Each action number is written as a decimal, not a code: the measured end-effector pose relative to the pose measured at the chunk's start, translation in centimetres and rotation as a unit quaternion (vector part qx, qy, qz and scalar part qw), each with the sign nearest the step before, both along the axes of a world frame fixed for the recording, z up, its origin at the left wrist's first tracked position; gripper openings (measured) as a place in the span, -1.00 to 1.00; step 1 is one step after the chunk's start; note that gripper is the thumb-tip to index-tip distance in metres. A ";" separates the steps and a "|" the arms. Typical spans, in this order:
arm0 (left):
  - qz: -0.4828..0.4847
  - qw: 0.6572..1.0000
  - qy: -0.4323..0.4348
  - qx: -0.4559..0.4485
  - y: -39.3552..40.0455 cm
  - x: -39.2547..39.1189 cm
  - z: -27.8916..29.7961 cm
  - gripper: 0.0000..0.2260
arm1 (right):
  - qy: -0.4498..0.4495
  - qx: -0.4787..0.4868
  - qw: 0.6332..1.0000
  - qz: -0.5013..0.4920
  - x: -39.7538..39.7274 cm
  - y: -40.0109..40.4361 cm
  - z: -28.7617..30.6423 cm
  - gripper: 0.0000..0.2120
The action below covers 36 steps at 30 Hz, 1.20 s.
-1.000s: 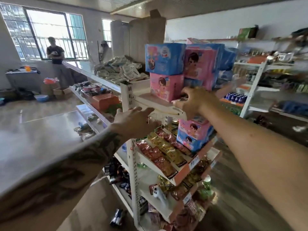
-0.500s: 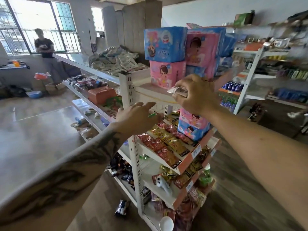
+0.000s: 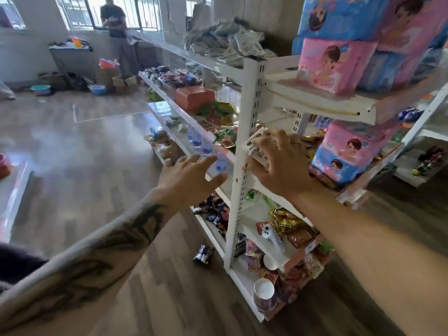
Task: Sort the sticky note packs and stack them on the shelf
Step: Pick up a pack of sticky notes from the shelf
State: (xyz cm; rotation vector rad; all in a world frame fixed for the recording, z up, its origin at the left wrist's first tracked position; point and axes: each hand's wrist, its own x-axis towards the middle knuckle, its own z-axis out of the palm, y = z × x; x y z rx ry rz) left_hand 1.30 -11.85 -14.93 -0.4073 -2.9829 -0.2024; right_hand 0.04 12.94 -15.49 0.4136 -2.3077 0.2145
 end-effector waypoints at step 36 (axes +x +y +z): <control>0.363 0.900 -0.185 0.158 -28.2 -24.6 -22.3 -0.51 | -0.325 -0.167 0.902 0.231 -33.9 -34.5 -25.3 -0.71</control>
